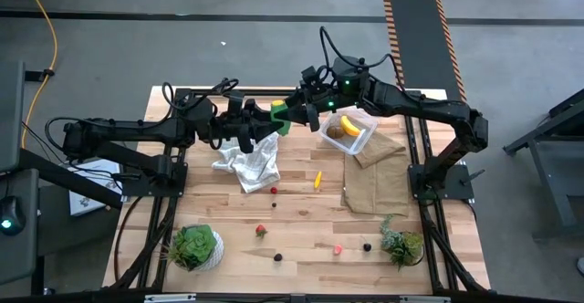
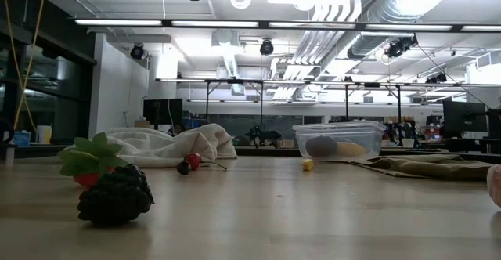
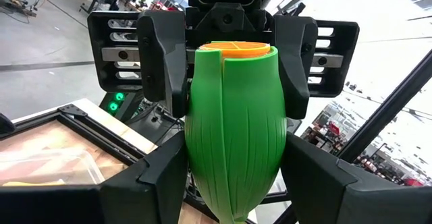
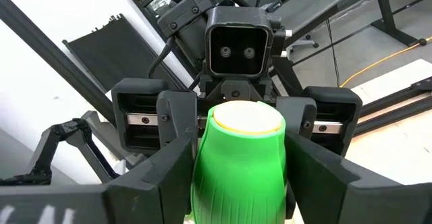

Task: Pick and placing Produce into tupperware
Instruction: Put the green corn into the transparent bin

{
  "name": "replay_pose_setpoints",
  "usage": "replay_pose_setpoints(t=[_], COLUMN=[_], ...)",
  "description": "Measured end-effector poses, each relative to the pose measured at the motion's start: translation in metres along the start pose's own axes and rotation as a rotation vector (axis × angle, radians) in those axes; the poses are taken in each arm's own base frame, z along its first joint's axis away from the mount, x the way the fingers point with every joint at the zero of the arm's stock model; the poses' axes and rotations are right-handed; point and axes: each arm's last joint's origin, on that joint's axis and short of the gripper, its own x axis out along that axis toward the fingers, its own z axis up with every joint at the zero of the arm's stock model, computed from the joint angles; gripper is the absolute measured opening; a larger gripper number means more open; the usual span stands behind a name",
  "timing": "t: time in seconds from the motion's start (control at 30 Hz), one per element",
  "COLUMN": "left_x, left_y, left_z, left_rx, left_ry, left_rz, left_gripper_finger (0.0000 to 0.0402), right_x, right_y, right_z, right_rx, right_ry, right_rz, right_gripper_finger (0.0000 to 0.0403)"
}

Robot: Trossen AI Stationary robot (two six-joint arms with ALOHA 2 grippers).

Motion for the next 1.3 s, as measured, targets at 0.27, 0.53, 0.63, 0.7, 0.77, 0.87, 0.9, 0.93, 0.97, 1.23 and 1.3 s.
replay_pose_setpoints(t=[0.27, 0.53, 0.63, 0.7, 0.77, 0.87, 0.9, 0.93, 0.97, 1.23, 1.3], left_x=[0.0000, 0.0000, 0.0000, -0.0001, -0.0001, -0.0001, -0.0001, -0.0001, -0.0001, -0.0003, -0.0004], left_y=[0.0000, 0.0004, 0.0010, 0.0016, 0.0019, 0.0022, 0.0022, 0.0023, 0.0025, 0.0039, 0.0047], left_z=[0.0000, 0.0002, -0.0001, -0.0005, -0.0008, -0.0012, -0.0012, -0.0012, -0.0013, -0.0037, -0.0057], left_rx=[0.001, -0.002, -0.010, -0.013, -0.013, -0.017, -0.017, -0.017, -0.018, -0.033, -0.035], left_ry=[0.000, -0.010, -0.011, -0.010, -0.008, -0.004, -0.004, -0.005, -0.005, 0.022, 0.049], left_rz=[0.000, 0.015, 0.028, 0.040, 0.044, 0.048, 0.049, 0.051, 0.053, 0.064, 0.063], left_gripper_finger=[0.0198, 0.0206, 0.0226, 0.0243, 0.0259, 0.0282, 0.0288, 0.0294, 0.0299, 0.0323, 0.0326], right_x=[0.0000, 0.0000, 0.0000, 0.0000, 0.0000, 0.0000, 0.0000, 0.0000, 0.0000, 0.0001, 0.0000], right_y=[0.0000, 0.0001, -0.0001, -0.0003, -0.0003, -0.0001, -0.0001, -0.0001, 0.0000, -0.0002, -0.0001], right_z=[0.0000, 0.0001, 0.0000, -0.0001, -0.0001, -0.0001, -0.0001, 0.0000, 0.0000, 0.0000, 0.0004], right_rx=[-0.003, -0.006, -0.006, -0.010, -0.012, -0.015, -0.018, -0.020, -0.020, -0.020, -0.021], right_ry=[0.000, -0.001, -0.001, -0.001, -0.001, 0.000, 0.000, -0.001, 0.000, -0.004, -0.008], right_rz=[0.000, 0.001, -0.002, -0.004, -0.003, -0.001, -0.001, -0.001, 0.000, -0.007, -0.007], right_gripper_finger=[0.0196, 0.0196, 0.0194, 0.0191, 0.0188, 0.0187, 0.0186, 0.0186, 0.0186, 0.0186, 0.0186])
